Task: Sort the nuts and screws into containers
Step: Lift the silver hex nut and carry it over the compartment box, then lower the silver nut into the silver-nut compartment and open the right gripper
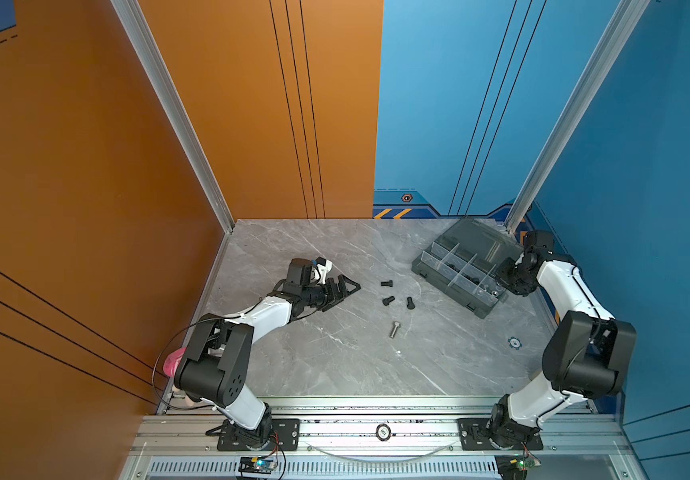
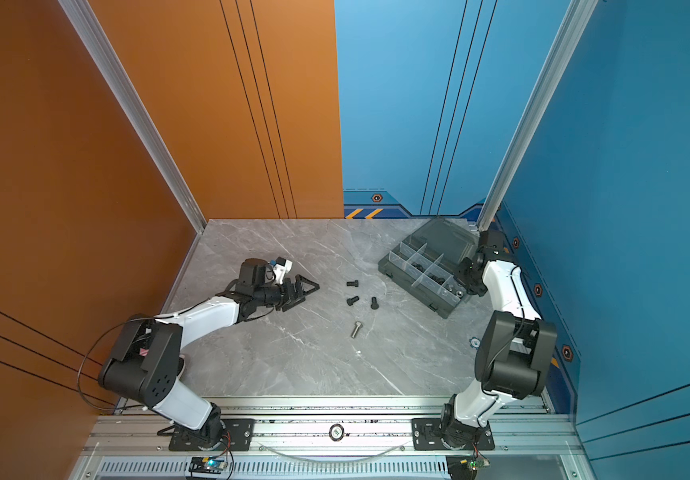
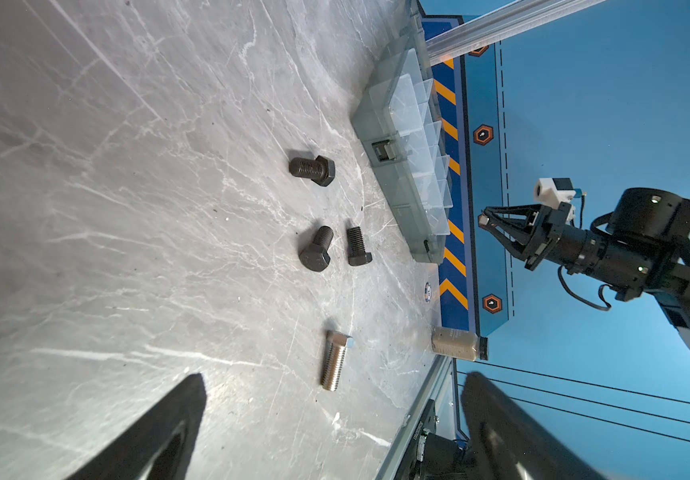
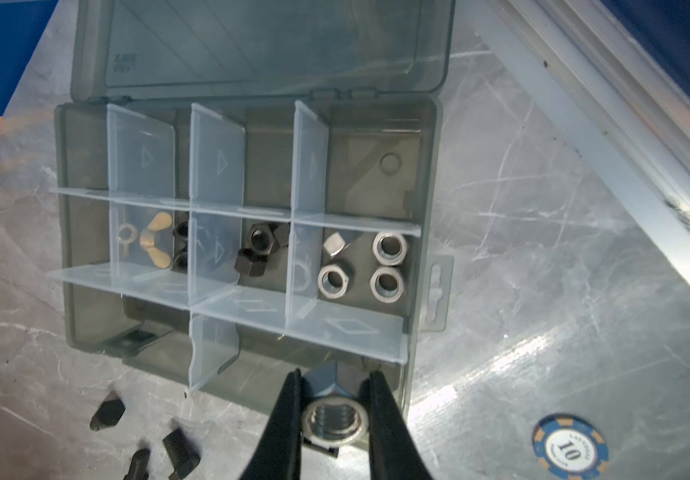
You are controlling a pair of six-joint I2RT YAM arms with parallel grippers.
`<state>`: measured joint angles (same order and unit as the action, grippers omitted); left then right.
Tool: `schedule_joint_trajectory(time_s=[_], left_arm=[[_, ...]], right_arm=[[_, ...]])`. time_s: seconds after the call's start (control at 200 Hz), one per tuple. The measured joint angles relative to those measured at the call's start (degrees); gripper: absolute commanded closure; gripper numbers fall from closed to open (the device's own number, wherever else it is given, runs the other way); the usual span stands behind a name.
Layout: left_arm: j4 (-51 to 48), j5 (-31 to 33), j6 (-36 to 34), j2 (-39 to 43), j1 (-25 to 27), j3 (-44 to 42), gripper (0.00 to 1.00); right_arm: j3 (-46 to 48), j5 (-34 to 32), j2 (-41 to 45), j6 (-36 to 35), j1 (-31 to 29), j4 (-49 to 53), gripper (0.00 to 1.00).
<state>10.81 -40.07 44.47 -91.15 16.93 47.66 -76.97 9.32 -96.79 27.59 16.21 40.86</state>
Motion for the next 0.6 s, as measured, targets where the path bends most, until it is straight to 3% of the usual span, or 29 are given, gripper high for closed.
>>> schedule_joint_trajectory(time_s=[0.26,0.601], left_arm=[[-0.4,0.6,0.0,0.1,0.0,0.0,0.02],[-0.4,0.6,0.0,0.1,0.0,0.0,0.02]], right_arm=[[-4.7,0.2,-8.0,-0.8,1.4,0.1,1.0],[-5.2,1.2,-12.2,-0.8,1.0,0.1,0.98]])
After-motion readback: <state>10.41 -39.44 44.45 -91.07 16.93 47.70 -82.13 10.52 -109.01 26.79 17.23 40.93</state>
